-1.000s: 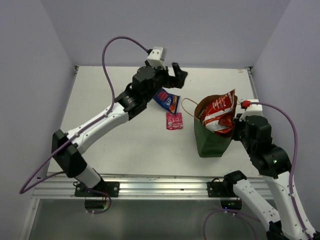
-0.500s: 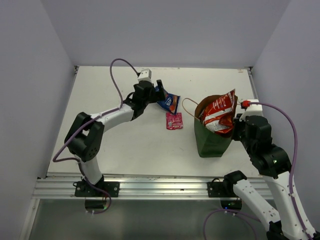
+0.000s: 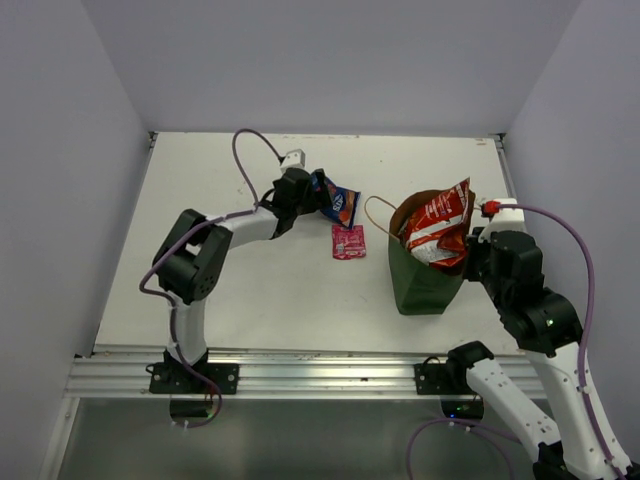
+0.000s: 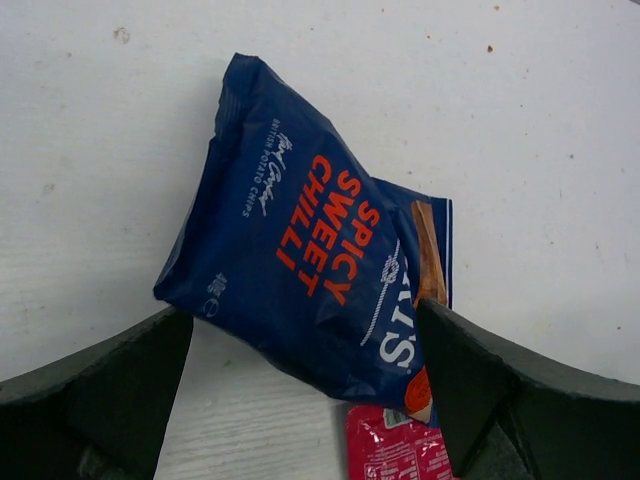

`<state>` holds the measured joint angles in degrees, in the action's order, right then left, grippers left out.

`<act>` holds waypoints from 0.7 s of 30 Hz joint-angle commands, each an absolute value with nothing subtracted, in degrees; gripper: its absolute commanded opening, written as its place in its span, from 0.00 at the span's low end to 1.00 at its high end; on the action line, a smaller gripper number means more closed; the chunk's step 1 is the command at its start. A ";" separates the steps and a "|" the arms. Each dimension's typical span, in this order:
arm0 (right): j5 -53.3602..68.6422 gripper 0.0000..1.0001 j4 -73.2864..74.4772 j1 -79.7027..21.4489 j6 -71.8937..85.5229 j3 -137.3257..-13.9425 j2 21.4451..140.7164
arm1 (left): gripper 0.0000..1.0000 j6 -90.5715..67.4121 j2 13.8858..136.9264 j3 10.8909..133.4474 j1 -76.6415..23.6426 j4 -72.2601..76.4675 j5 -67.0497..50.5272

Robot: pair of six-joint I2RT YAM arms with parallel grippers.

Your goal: Place the snacks into the paper bag

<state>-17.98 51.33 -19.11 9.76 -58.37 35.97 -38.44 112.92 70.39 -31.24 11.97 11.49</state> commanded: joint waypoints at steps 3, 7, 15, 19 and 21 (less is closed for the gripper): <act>-16.26 0.00 50.10 -19.16 8.79 -58.01 36.74 | 0.87 -39.55 118.64 76.72 -30.41 21.08 5.02; -16.43 0.00 50.10 -19.16 8.70 -58.01 36.91 | 0.15 -40.95 123.04 80.24 -30.23 25.65 0.27; -16.52 0.00 50.19 -19.16 8.88 -58.01 37.18 | 0.00 -40.26 113.04 80.33 -31.46 29.53 -5.10; -16.44 0.00 50.19 -19.25 8.88 -58.01 37.00 | 0.00 -36.40 101.90 82.44 -34.01 26.99 -3.17; -16.35 0.00 50.19 -19.16 8.88 -58.01 36.91 | 0.00 -34.20 98.63 84.28 -36.63 26.46 -3.34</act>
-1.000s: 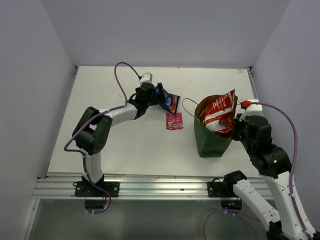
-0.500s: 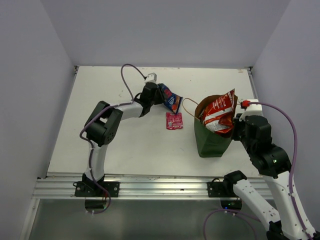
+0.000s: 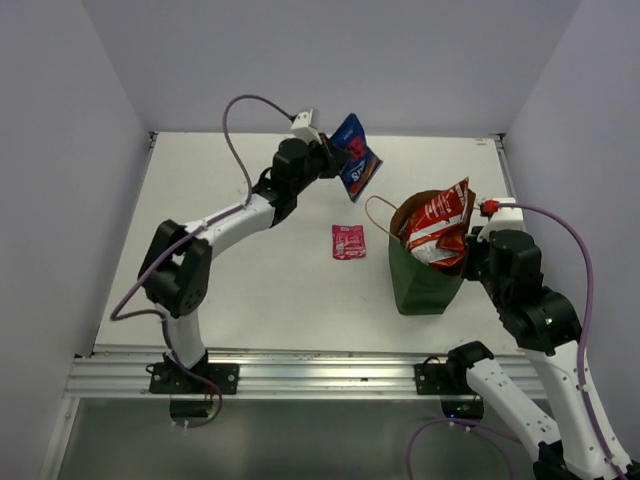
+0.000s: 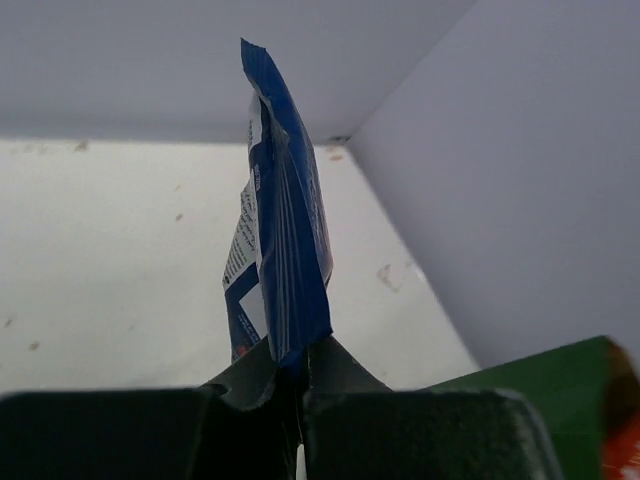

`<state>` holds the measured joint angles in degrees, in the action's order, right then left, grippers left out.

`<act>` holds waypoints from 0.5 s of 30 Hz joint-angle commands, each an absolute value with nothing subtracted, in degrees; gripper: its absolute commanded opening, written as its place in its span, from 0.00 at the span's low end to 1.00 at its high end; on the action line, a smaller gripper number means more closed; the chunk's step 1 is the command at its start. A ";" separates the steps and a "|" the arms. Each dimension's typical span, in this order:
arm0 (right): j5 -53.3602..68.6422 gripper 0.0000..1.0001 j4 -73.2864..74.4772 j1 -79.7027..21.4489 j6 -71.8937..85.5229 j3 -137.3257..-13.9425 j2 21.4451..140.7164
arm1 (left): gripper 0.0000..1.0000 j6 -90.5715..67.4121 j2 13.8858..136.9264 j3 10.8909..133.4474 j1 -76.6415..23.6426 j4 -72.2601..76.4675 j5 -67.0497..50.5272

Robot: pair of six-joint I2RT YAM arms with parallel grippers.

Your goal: Place the snacks into the paper bag

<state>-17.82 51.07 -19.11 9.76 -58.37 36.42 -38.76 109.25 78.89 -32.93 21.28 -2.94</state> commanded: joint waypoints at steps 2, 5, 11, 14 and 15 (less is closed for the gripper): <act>-16.43 0.00 50.27 -19.16 8.88 -58.01 36.83 | 0.00 -32.79 95.11 87.08 -38.49 25.06 -3.86; -16.44 0.00 50.19 -19.16 8.88 -58.01 36.48 | 0.00 -31.82 92.55 91.12 -42.87 23.12 -7.45; -16.35 0.00 50.19 -19.16 8.88 -58.01 36.04 | 0.00 -32.35 91.40 92.63 -47.10 22.60 -11.43; -16.26 0.00 50.19 -19.25 8.79 -58.01 35.86 | 0.00 -32.34 93.95 93.34 -48.07 20.31 -12.82; -16.26 0.00 50.19 -19.16 8.79 -58.01 35.60 | 0.00 -32.69 95.26 92.99 -48.25 20.39 -13.96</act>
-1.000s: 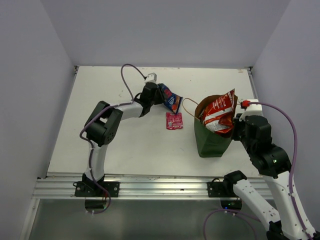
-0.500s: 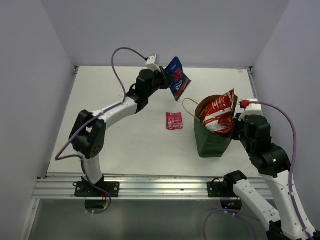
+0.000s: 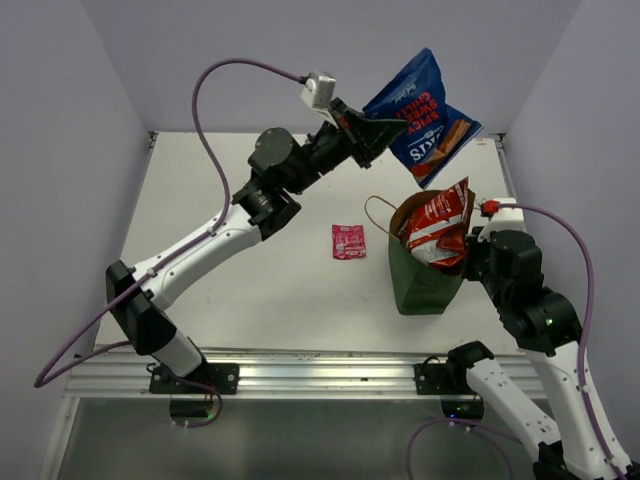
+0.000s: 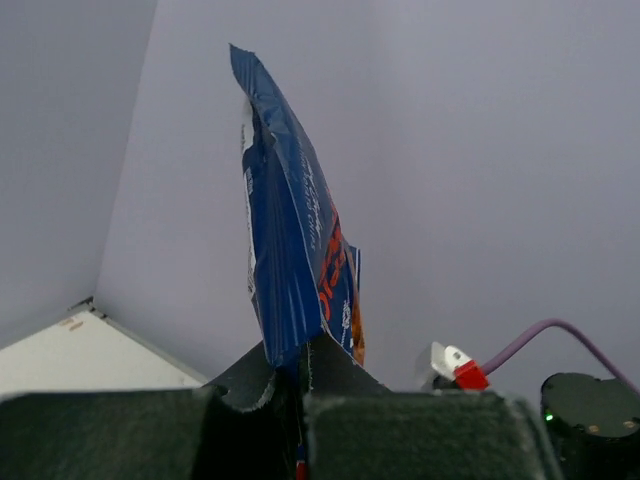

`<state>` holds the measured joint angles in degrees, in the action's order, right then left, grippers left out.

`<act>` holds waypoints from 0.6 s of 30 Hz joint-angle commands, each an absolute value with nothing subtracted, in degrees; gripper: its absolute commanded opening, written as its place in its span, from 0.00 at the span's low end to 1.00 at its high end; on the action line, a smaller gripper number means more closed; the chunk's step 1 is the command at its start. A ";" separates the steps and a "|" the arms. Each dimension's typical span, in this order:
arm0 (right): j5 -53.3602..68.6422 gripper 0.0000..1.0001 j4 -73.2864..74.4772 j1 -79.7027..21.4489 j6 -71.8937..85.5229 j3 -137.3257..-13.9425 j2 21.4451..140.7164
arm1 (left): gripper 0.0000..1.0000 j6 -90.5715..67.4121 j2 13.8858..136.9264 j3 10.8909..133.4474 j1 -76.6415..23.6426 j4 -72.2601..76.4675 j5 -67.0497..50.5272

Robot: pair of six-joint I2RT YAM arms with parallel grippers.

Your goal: Place the snacks into the paper bag

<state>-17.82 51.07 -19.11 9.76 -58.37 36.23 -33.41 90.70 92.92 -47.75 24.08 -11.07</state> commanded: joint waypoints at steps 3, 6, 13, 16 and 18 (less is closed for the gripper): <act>-16.26 0.00 50.19 -19.16 8.79 -58.01 35.42 | 0.00 -32.26 98.16 90.71 -49.74 21.97 -14.76; -16.35 0.00 50.19 -19.16 8.70 -58.01 35.51 | 0.00 -33.13 103.24 92.19 -51.24 20.57 -18.89; -16.44 0.00 50.27 -19.16 8.88 -58.01 35.25 | 0.00 -21.46 111.17 106.14 -58.26 -3.04 -15.21; -16.44 0.00 50.27 -19.16 8.88 -58.01 35.33 | 0.00 -16.01 113.81 112.21 -60.90 -14.12 -11.17; -16.61 0.00 50.27 -19.16 8.79 -58.01 35.16 | 0.00 -13.19 115.39 114.77 -62.40 -20.37 -9.32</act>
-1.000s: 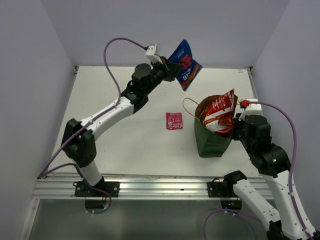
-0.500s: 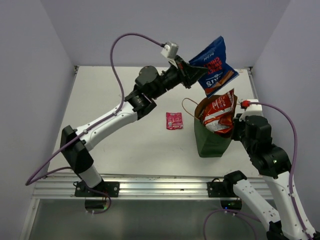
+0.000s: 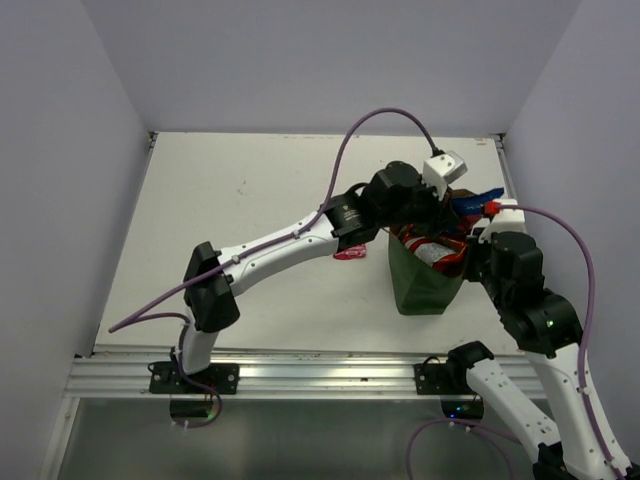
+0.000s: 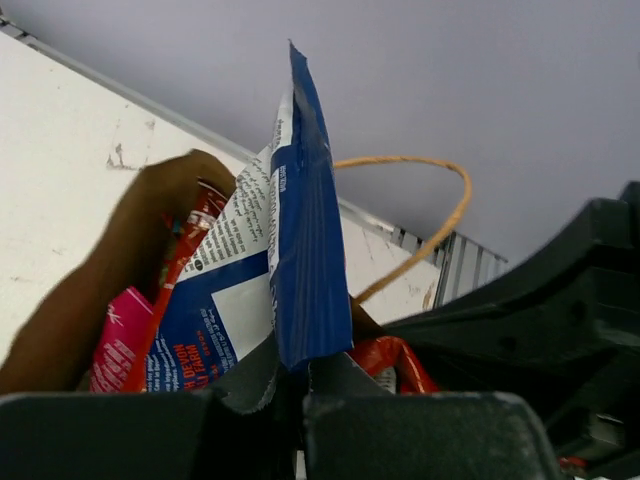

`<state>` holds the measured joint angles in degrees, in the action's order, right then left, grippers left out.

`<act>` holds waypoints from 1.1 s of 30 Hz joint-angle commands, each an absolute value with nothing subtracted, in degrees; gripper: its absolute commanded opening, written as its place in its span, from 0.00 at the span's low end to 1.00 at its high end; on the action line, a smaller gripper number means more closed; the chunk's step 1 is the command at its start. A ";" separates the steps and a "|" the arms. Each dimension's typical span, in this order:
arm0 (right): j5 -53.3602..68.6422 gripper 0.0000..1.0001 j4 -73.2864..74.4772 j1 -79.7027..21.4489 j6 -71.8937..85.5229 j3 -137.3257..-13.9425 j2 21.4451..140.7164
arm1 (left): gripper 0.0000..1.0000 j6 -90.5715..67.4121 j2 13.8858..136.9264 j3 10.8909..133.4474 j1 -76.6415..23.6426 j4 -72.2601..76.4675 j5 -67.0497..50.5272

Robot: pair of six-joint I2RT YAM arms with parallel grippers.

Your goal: Place the snacks into the paper bag

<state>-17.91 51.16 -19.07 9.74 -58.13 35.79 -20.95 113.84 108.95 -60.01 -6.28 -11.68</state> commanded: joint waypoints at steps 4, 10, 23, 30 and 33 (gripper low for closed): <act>-16.52 0.00 50.27 -19.16 8.88 -58.01 35.16 | 0.00 -9.32 119.43 127.12 -63.63 -33.45 -8.97; -16.61 0.00 50.10 -19.16 8.88 -58.01 35.16 | 0.00 -5.63 124.19 135.01 -64.42 -53.07 -1.15; -16.79 0.00 50.10 -19.16 8.96 -58.01 34.80 | 0.00 -5.89 134.88 131.29 -64.16 -56.59 -4.57; -16.52 0.00 50.10 -19.16 8.96 -57.92 34.36 | 0.00 -6.85 133.16 128.50 -64.25 -54.06 -3.35; -16.52 0.00 49.92 -19.16 8.96 -57.83 34.45 | 0.00 -7.56 128.51 130.60 -64.16 -51.34 2.17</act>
<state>-18.06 53.10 -19.03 9.32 -56.86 35.42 -7.90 128.20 132.62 -64.18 -42.30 -4.01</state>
